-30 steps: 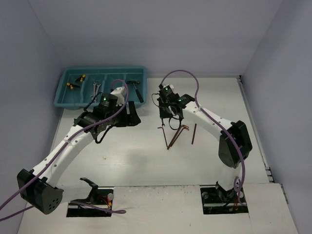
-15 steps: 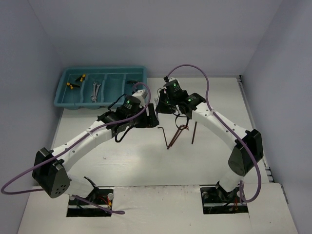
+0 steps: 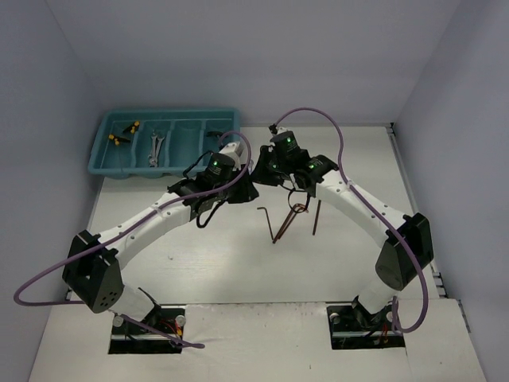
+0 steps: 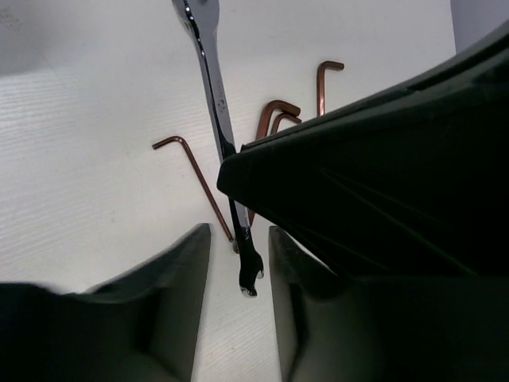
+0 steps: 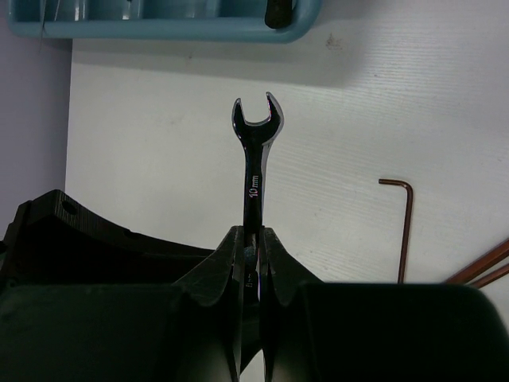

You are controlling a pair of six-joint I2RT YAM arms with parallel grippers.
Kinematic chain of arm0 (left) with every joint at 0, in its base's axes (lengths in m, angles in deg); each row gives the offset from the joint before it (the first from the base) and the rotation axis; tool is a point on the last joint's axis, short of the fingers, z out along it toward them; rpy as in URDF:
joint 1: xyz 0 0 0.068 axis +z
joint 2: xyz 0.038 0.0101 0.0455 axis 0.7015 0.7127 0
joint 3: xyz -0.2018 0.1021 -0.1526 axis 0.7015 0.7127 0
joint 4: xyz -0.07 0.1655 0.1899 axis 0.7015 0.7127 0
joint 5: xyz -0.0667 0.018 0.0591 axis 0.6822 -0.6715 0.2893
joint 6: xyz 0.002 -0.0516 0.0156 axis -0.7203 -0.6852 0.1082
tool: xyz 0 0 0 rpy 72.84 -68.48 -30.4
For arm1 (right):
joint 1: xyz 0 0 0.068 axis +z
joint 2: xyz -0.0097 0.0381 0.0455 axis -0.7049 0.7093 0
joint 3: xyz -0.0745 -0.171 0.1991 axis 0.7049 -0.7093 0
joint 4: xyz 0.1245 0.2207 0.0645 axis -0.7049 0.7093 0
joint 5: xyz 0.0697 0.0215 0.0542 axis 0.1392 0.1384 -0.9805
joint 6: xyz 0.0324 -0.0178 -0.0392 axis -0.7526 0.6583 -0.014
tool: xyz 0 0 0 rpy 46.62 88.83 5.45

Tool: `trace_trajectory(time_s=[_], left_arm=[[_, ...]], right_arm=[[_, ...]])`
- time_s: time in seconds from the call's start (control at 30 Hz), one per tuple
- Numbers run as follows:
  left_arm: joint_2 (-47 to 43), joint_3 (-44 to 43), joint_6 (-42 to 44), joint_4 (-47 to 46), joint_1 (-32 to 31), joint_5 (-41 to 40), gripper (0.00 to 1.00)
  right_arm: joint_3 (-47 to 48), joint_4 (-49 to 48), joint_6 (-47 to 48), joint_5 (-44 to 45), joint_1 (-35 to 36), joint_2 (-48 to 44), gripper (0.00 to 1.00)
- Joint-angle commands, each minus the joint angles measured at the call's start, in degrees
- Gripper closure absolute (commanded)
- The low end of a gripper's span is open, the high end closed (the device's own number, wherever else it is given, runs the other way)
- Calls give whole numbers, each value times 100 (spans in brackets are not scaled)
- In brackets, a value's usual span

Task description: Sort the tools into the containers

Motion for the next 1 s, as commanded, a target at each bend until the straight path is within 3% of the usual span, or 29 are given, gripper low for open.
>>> trace_trajectory(time_s=[0.0,0.17,0.23,0.3,0.47,0.63,0.77,0.97], left_arm=[[-45,-356,-16,-566,-40,-57,96],[-31,-332,89,-651,-29,-56,100],[-37,-332,152,-542,-14,-147,100],[-57,-298,210,-445,106,-183,100],[-116,-202,440,-104,673,-163,100],[-24,-472,1207,399,1673,-171,100],[385,-1222,1990,976,2446,-319,100],[1815,-2797,2946,1568,3428,-924,100]], right_arm=[[22,-469,-139,-194,14,-286,100],[19,-497,-103,-126,-13,-223,97],[13,-498,-106,-72,-62,-211,83],[6,-496,-36,11,-144,-223,58],[-45,-478,212,115,-700,-406,39],[-320,-306,711,285,-1311,-742,34],[-584,-120,1028,491,-1558,-977,33],[-1160,-88,1317,549,-1744,-1222,31]])
